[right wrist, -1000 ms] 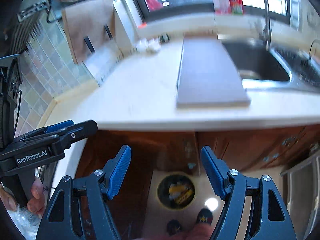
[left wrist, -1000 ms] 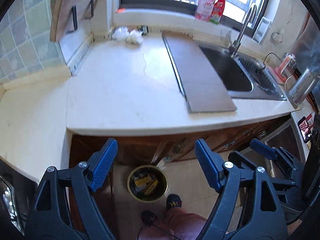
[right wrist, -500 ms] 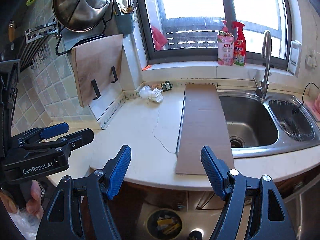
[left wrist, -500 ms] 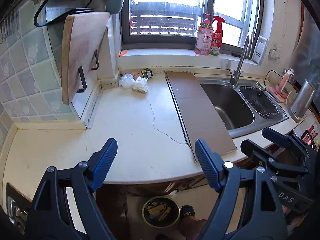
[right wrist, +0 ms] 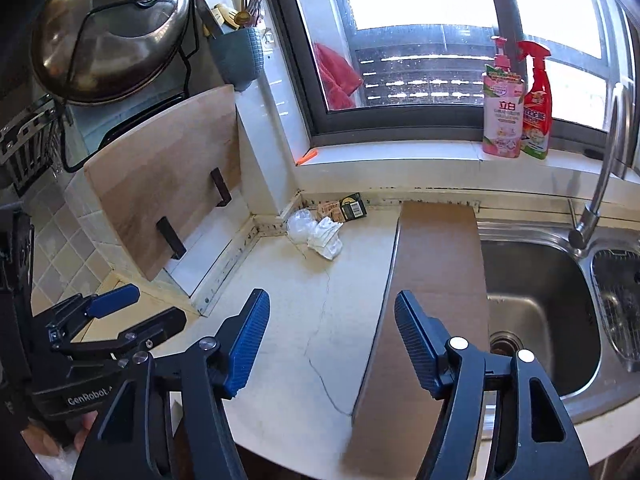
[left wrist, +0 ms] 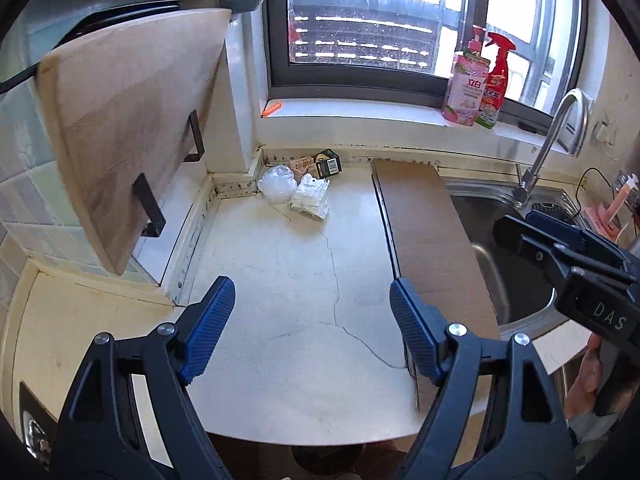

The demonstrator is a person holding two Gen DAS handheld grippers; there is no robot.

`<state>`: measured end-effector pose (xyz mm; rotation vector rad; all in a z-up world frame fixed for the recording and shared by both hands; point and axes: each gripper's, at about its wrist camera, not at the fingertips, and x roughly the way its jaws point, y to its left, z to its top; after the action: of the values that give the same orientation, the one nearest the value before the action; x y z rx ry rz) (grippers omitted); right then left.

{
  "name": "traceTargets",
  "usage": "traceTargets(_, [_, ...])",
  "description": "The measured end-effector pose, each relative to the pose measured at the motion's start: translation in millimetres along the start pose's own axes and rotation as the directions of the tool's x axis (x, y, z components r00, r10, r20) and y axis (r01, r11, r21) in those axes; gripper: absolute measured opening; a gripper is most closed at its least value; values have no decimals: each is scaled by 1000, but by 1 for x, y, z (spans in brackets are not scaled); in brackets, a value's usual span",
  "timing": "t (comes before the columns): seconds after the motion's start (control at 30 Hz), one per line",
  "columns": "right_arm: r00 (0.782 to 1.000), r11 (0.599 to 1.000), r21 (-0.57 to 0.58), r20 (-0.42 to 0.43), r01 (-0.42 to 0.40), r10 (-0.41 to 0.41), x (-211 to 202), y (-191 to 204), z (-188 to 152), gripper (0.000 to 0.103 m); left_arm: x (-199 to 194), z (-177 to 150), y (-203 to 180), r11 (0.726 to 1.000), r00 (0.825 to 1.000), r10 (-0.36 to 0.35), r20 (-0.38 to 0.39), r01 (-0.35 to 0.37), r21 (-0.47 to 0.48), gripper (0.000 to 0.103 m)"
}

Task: Collect trash
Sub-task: 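Grasp the white tissue with the left gripper while the right approaches the plastic bag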

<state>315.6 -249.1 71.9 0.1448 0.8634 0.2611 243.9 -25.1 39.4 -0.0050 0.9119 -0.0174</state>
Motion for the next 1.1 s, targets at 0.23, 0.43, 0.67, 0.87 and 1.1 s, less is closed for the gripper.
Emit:
traceTargets(0.23, [997, 999, 8, -56, -54, 54, 108, -58, 83, 62, 122, 72, -12, 999, 992, 3, -127, -10, -53, 74])
traceTargets(0.43, [989, 994, 81, -124, -73, 83, 219, -112, 122, 60, 234, 107, -13, 997, 972, -11, -236, -9, -83, 71])
traceTargets(0.67, [974, 987, 138, -200, -83, 109, 329, -151, 128, 56, 333, 123, -10, 996, 953, 25, -302, -51, -78, 70])
traceTargets(0.87, [963, 981, 156, -225, -114, 147, 374, -162, 119, 56, 381, 120, -12, 997, 932, 67, -356, -79, -19, 70])
traceTargets(1.1, [948, 975, 168, -259, -145, 186, 402, -158, 106, 56, 399, 113, -20, 994, 927, 106, -359, -104, 25, 51])
